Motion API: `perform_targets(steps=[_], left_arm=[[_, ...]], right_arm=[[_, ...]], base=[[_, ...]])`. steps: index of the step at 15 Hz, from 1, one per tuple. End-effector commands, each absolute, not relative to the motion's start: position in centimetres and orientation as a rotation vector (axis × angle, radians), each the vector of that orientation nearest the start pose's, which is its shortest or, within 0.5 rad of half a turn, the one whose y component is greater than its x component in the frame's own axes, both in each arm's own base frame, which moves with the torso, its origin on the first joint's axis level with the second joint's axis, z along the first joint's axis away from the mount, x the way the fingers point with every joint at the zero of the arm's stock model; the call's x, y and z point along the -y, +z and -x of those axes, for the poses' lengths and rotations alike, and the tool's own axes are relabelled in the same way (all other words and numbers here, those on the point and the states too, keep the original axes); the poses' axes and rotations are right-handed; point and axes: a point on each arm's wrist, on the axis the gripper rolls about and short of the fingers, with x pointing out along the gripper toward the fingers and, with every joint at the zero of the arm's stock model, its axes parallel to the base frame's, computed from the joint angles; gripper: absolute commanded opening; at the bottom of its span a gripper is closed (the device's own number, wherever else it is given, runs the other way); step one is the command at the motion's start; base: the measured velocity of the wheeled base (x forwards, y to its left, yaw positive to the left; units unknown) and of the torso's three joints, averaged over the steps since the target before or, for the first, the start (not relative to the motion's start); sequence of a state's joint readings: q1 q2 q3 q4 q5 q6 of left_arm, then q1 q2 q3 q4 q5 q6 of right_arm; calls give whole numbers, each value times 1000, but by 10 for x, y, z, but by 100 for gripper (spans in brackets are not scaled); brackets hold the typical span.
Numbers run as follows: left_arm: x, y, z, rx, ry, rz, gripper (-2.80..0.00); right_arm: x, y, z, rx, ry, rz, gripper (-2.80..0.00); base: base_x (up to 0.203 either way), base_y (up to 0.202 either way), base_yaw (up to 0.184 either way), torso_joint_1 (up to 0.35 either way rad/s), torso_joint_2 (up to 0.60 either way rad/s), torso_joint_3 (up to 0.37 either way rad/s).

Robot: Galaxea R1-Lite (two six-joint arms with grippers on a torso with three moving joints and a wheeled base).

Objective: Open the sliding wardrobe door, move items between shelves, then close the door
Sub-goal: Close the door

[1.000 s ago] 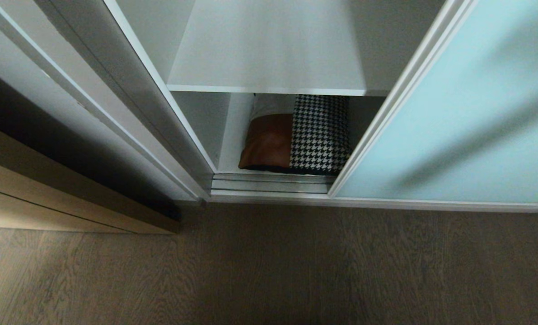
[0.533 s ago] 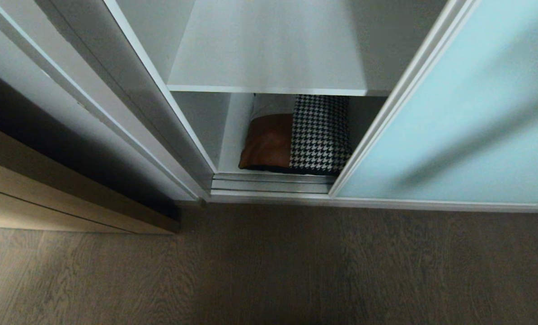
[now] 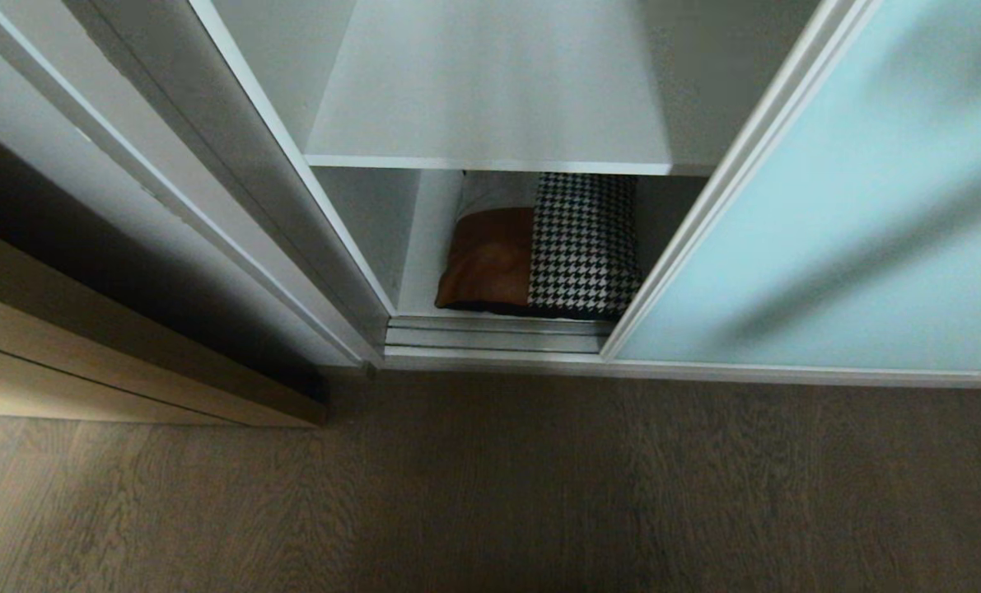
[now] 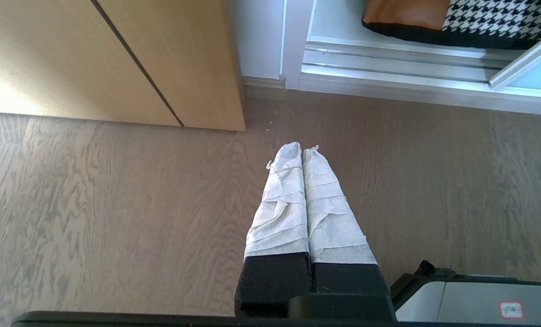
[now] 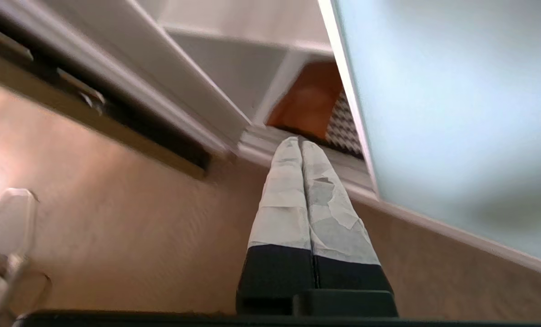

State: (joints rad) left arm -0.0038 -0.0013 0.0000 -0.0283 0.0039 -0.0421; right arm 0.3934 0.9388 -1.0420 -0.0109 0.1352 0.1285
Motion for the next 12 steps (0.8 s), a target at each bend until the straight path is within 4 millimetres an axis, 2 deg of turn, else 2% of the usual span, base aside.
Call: perform_targets(steps=[1,5,10,12], left_arm=[[0,78,23,31,-1,43,-280],[0,78,23,31,-1,43,-280],[0,78,23,31,-1,43,-280],[0,78,23,31,1,43,-280]], right_arm=[[-54,349,-121,36,539,-168,-280],[-66,349,-153,72,517,-190,-280],[-77,352,-184,153,449,-210,-280],[-80,352,-191,169,435,-214,-280]], base=[[0,0,0,0,0,0],[0,0,0,0,0,0],[0,0,0,0,0,0],[0,0,0,0,0,0]])
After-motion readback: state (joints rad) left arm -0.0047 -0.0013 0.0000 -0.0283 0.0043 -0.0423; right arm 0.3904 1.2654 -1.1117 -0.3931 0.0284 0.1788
